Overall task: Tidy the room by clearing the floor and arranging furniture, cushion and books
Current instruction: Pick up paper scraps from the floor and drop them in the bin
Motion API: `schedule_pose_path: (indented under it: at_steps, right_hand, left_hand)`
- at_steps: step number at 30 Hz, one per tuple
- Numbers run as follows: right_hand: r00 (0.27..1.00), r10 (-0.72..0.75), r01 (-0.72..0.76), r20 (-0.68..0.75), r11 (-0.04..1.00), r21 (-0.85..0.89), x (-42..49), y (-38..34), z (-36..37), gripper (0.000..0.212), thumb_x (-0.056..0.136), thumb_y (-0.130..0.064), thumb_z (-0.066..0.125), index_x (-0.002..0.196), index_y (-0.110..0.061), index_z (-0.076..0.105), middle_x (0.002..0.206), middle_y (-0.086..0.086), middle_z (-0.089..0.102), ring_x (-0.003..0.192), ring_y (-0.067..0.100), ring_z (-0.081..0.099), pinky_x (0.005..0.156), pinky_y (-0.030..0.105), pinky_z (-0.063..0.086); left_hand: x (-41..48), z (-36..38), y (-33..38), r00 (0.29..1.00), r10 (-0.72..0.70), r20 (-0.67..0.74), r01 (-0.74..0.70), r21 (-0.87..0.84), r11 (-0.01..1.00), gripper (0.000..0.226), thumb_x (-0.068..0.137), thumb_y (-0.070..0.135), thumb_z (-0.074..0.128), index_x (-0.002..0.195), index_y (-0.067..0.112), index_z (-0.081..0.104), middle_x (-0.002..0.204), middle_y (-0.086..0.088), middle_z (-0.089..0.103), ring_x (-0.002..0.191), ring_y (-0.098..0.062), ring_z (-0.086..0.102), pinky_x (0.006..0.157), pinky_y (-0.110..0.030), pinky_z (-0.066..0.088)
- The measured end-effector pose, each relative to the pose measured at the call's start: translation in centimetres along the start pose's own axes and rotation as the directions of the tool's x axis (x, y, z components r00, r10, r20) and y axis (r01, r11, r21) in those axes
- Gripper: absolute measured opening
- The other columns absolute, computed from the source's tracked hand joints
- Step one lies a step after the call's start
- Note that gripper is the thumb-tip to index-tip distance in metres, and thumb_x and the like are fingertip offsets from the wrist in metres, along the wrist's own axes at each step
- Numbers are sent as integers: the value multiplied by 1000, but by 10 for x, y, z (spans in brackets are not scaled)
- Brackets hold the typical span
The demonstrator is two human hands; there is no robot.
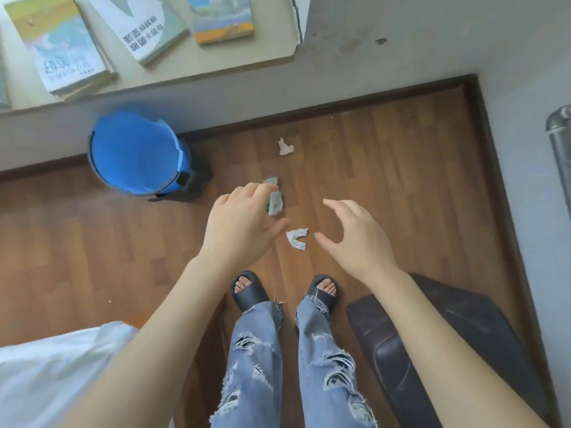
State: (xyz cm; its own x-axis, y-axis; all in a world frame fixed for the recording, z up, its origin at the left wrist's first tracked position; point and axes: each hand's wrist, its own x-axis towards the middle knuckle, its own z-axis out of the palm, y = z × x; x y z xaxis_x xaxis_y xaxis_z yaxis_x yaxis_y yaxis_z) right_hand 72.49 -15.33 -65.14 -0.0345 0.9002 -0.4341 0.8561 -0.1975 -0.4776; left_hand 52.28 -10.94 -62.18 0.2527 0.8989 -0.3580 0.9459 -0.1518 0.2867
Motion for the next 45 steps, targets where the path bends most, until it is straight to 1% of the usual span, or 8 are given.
schedule_pose_path:
  at_steps: [6, 11, 15, 20, 27, 33, 38, 45]
  right_hand:
    - [996, 86, -86, 16, 996, 16, 36, 41, 69, 60, 88, -39, 64, 143, -27, 43, 139, -10, 46, 127, 11, 44, 90, 29, 42]
    - [980, 200, -200, 0, 978, 62, 60, 85, 129, 63, 86, -39, 68, 143, -26, 43, 139, -7, 46, 128, 13, 45, 90, 28, 41]
    - [969, 236, -238, 74, 971, 21, 70, 108, 173, 67, 86, -42, 67, 145, -27, 39, 142, -7, 43, 129, 15, 44, 89, 32, 43]
    - [970, 209, -207, 123, 978, -29, 90, 133, 224, 68, 85, -40, 68, 145, -27, 38, 141, -8, 43, 129, 17, 45, 91, 32, 41]
    - [970, 199, -194, 140, 980, -47, 123, 169, 286, 68, 85, -38, 68, 145, -26, 39, 140, -6, 43, 126, 19, 47, 88, 33, 42]
    - [967, 215, -212, 139, 977, -35, 152, 194, 337, 71, 85, -36, 70, 146, -24, 36, 141, -6, 40, 127, 19, 44, 81, 26, 34]
    - [960, 200, -195, 197, 980, -45, 173, 210, 376, 74, 85, -35, 69, 148, -24, 32, 142, -8, 37, 128, 17, 42, 84, 29, 41]
    - [962, 185, -174, 201, 982, -73, 194, 231, 413, 77, 81, -31, 74, 147, -21, 35, 138, -4, 38, 126, 18, 42, 90, 33, 46]
  left_hand:
    - [39, 78, -32, 997, -72, -16, 71, -55, 996, 58, 87, 54, 57, 133, 21, 47, 127, 0, 58, 114, -23, 54, 91, -36, 41]
    - [67, 146, -54, 988, -145, 46, 149, -129, 980, 56, 86, 52, 58, 130, 20, 48, 125, -1, 57, 114, -25, 54, 90, -39, 42]
    - [81, 193, -65, 979, -182, 91, 194, -147, 970, 56, 86, 54, 58, 129, 20, 48, 125, 0, 56, 115, -24, 52, 89, -38, 41]
    - [100, 255, -77, 970, -182, 160, 204, -131, 970, 56, 85, 57, 56, 128, 21, 49, 123, 1, 56, 116, -22, 51, 88, -35, 38]
    - [131, 323, -108, 972, -221, 79, 231, -155, 961, 55, 85, 55, 58, 127, 20, 50, 123, 2, 56, 115, -21, 52, 87, -35, 42]
    - [166, 371, -137, 933, -346, 94, 359, -220, 907, 63, 82, 59, 59, 131, 20, 46, 129, 5, 53, 116, -18, 52, 88, -36, 45]
    - [191, 410, -147, 931, -340, 131, 363, -233, 902, 61, 82, 56, 61, 129, 20, 46, 126, 6, 53, 114, -16, 53, 79, -32, 42]
    - [207, 459, -160, 924, -348, 155, 375, -210, 903, 58, 83, 54, 60, 127, 19, 46, 125, 5, 52, 113, -18, 53, 81, -34, 45]
